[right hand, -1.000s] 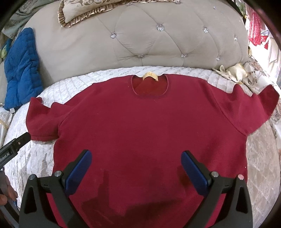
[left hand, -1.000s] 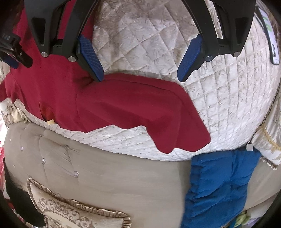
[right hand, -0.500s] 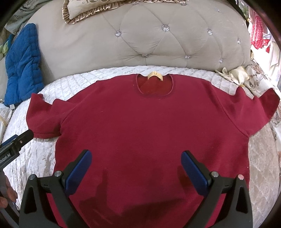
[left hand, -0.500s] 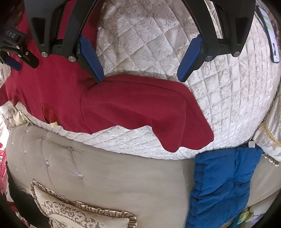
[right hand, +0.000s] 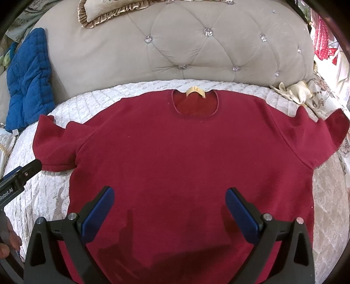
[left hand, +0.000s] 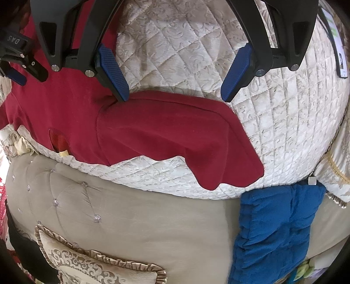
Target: Fold small clothes
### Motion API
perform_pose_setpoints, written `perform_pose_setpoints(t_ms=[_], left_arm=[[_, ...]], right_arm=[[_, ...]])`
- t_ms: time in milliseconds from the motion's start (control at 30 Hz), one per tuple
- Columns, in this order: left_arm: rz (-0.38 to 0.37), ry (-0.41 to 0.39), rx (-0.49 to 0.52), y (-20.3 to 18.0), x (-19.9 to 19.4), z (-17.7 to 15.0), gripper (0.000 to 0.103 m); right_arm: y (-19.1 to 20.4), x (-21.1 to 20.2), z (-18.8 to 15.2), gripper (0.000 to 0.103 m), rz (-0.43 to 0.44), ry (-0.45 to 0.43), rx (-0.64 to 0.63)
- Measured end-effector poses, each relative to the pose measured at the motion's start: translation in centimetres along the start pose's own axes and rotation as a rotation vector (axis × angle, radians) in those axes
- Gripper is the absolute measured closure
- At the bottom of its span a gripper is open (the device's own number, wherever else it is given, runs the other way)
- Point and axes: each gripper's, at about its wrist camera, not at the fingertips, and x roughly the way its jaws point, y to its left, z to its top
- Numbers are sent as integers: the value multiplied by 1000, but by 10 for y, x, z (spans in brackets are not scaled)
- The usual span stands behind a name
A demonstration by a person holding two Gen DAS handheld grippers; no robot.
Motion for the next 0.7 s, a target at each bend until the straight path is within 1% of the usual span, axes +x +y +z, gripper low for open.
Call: perform_pose_setpoints(t_ms=[300, 433, 700], left_arm=[[-13, 7, -14, 2, 0, 0, 36], [-6, 4, -13, 2, 0, 1, 36], [-2, 2, -45, 13, 1, 4, 36]], right_arm=[[1, -2, 1, 0, -15, -5, -7], [-1, -2, 1, 0, -17, -5, -2], [-1, 0, 2, 0, -42, -3, -11]])
